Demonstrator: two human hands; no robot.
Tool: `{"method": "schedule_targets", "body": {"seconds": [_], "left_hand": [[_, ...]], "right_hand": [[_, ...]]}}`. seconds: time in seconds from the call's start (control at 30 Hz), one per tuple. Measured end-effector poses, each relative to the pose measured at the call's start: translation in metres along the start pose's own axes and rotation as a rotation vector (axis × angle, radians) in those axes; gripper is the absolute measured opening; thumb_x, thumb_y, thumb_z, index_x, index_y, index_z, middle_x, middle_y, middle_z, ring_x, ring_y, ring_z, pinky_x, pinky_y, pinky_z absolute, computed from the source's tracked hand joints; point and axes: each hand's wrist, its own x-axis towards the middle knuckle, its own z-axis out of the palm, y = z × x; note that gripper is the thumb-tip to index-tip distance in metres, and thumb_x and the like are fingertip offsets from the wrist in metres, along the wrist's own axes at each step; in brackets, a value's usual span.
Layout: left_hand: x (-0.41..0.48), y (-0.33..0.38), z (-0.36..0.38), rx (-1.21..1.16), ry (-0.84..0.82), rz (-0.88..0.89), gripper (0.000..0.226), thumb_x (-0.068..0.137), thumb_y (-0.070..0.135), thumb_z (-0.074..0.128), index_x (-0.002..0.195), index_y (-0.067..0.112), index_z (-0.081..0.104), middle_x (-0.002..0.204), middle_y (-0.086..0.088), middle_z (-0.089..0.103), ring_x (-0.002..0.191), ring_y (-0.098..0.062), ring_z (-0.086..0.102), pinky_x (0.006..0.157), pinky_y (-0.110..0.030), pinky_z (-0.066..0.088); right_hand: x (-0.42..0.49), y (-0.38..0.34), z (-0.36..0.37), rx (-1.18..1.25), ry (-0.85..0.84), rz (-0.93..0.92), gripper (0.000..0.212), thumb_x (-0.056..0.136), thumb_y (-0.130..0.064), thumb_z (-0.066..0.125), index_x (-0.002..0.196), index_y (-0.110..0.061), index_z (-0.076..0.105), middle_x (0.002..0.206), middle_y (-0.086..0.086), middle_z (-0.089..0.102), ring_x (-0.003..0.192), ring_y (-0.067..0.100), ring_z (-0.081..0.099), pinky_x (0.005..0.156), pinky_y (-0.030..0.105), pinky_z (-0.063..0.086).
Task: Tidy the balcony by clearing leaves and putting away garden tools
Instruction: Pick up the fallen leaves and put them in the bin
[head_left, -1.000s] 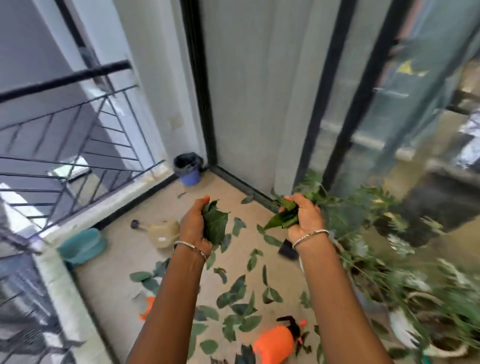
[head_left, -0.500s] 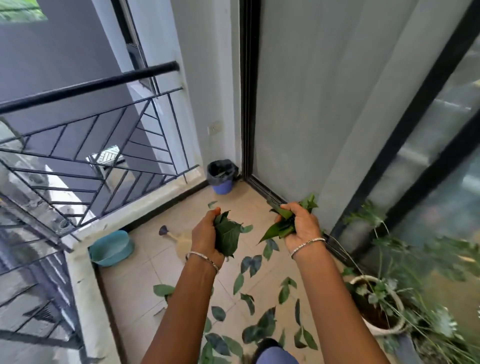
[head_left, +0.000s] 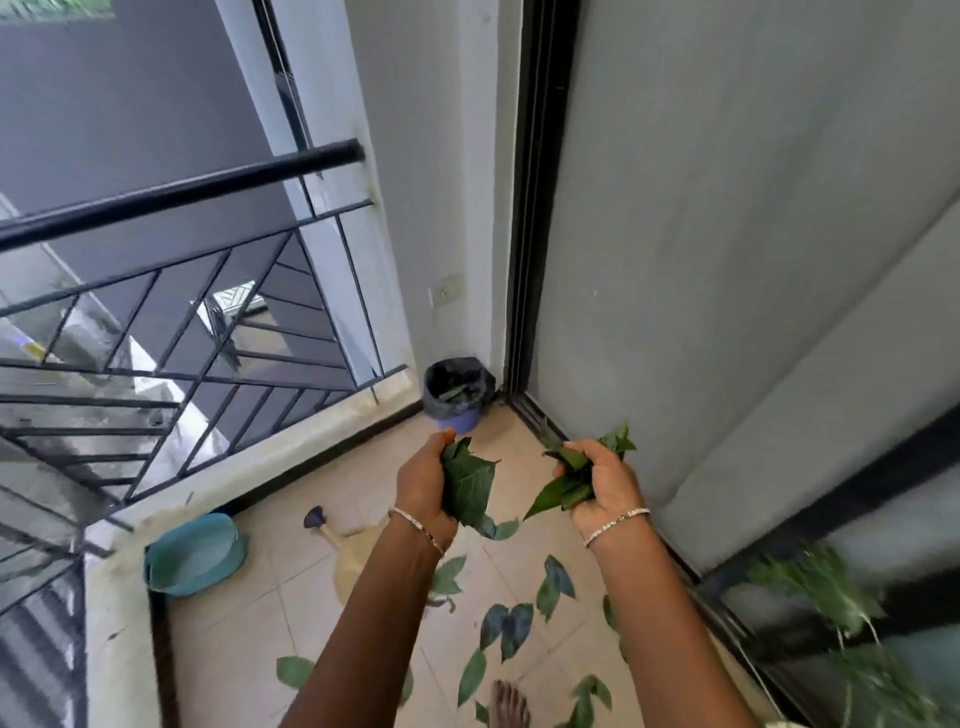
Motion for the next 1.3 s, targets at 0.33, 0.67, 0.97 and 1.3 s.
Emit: {"method": "schedule_targets", "body": {"seconds": [0.33, 0.67, 0.97, 1.3], "left_hand": [[0.135, 0.063, 0.061, -0.112, 0.062, -0.042, 0.024, 0.092, 0.029, 0.060, 0.075, 0.012, 0.063, 0.056, -0.008, 0.059, 0.040, -0.020, 0.057, 0.040, -0.020, 0.046], [0.335, 0.126, 0.103, -0.165, 0.220, -0.151, 0.023, 0.093, 0.024, 0.060, 0.074, 0.011, 0.062, 0.054, -0.008, 0.059, 0.037, -0.021, 0.056, 0.039, -0.020, 0.045], [0.532, 0.152, 0.116, -0.089, 0.403, -0.204, 0.018, 0.089, 0.024, 0.066, 0.079, 0.010, 0.066, 0.075, -0.015, 0.067, 0.066, -0.030, 0.061, 0.069, -0.039, 0.053], [0.743, 0.086, 0.081, 0.034, 0.505, -0.270, 0.021, 0.089, 0.023, 0.068, 0.076, 0.007, 0.064, 0.075, -0.016, 0.068, 0.066, -0.030, 0.065, 0.070, -0.042, 0.056]], "right_hand": [[0.149, -0.036, 0.110, -0.065, 0.024, 0.060, 0.015, 0.084, 0.004, 0.058, 0.071, -0.002, 0.055, 0.067, 0.012, 0.055, 0.049, 0.018, 0.053, 0.042, 0.021, 0.048], [0.341, -0.020, 0.214, -0.205, 0.139, 0.148, 0.014, 0.082, 0.004, 0.063, 0.076, -0.006, 0.056, 0.072, 0.015, 0.058, 0.050, 0.021, 0.057, 0.039, 0.022, 0.047], [0.536, 0.032, 0.279, -0.394, 0.174, 0.222, 0.018, 0.078, -0.005, 0.075, 0.093, -0.006, 0.063, 0.080, 0.012, 0.064, 0.060, 0.021, 0.060, 0.044, 0.024, 0.049], [0.780, 0.194, 0.239, -0.575, 0.153, 0.457, 0.091, 0.043, -0.031, 0.092, 0.125, -0.004, 0.062, 0.103, 0.016, 0.071, 0.065, 0.026, 0.069, 0.053, 0.033, 0.054]]}}
